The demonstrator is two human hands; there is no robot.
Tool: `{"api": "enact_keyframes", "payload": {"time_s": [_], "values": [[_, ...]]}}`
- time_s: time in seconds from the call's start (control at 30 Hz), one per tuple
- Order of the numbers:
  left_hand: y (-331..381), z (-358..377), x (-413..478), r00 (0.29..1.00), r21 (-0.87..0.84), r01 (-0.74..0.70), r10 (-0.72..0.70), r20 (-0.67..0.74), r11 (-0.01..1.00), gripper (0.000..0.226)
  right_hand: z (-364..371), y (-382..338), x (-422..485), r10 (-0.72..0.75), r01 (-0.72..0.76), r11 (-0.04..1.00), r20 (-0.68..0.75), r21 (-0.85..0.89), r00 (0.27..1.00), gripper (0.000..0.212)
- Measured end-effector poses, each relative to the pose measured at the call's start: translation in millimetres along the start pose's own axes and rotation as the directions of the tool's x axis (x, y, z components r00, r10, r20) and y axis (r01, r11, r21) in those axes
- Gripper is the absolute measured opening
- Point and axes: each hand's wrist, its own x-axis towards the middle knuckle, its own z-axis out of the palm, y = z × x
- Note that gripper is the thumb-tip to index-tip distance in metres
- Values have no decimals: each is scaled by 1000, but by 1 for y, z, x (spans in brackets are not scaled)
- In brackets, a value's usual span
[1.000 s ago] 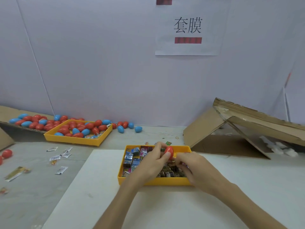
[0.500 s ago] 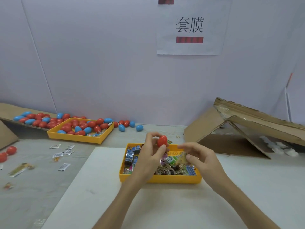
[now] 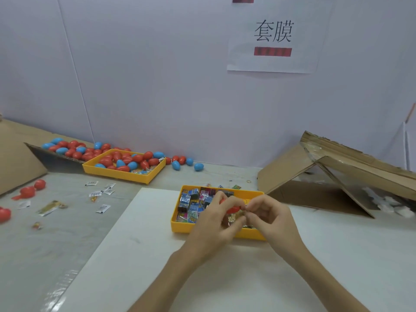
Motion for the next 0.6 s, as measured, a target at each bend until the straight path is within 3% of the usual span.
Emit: {"api": "enact_keyframes", "payload": {"time_s": [0.23, 0.3, 0.43, 0.6], "values": [[-1, -10, 0, 998, 186, -60, 64, -20, 981, 18, -5, 7, 0, 12, 3, 984, 84, -176, 996, 11], [2, -10, -1, 999, 80, -31, 33, -29, 996, 17, -8, 6, 1, 28, -6, 984, 121, -181, 992, 8], [10, -9, 0, 994, -267, 109, -107, 20, 958, 14, -14, -1, 3, 95, -100, 995, 202, 15, 975, 12], [15, -11, 1, 986, -382, 149, -108, 127, 912, 10, -17, -6, 4, 145, -191, 967, 253, 168, 956, 11]]}}
